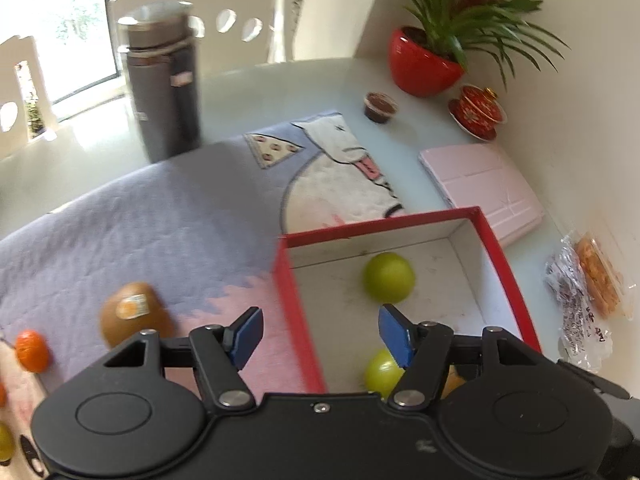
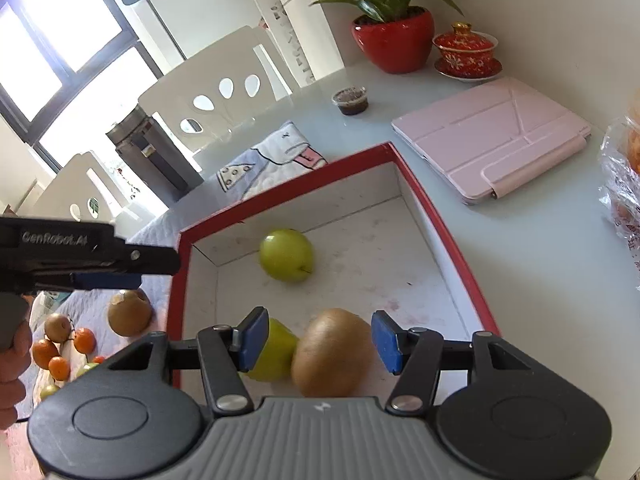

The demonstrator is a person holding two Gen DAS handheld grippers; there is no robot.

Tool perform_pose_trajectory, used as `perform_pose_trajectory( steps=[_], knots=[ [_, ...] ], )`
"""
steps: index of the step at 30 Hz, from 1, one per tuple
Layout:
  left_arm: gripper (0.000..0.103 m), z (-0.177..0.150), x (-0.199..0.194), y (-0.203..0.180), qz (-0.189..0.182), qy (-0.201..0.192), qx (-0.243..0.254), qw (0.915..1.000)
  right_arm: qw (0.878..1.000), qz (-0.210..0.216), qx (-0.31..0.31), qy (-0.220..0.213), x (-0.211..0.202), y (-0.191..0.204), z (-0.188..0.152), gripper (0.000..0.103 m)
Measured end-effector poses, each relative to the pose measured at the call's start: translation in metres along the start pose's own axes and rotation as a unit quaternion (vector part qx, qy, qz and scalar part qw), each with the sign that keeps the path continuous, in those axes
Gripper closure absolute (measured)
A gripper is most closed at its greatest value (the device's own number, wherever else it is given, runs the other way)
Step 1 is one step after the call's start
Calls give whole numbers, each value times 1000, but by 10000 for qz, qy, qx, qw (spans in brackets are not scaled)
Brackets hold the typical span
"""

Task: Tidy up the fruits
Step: 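Open the left tool to drop the apple into the box while the right tool releases the kiwi, then grasp a green apple with the left tool while the right tool grasps a tangerine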

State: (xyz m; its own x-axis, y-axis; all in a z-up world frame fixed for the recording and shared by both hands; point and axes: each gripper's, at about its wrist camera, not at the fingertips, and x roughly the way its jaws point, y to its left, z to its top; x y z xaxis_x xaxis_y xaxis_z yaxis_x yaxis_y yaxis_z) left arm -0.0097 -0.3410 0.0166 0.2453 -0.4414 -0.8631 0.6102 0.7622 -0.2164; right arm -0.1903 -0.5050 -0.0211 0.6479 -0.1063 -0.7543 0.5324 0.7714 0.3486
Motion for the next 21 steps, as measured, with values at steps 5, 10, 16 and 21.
perform_pose_trajectory(
  steps=[5,10,16,21],
  knots=[
    [26,-8,-22,33,192,-119,-191,9996,9998,43,-141,-98,-3,24,5,44],
    [25,-17,-46,75,360,-252,-490,9978,9992,170,-334,-144,-1,57,9,44],
    [24,-32,-75,137,549,-409,-958,9930,9968,342,-716,-90,5,110,10,44],
    [23,-46,-93,192,985,-473,-1399,9841,9932,511,-1044,-2,12,158,9,44]
  ],
)
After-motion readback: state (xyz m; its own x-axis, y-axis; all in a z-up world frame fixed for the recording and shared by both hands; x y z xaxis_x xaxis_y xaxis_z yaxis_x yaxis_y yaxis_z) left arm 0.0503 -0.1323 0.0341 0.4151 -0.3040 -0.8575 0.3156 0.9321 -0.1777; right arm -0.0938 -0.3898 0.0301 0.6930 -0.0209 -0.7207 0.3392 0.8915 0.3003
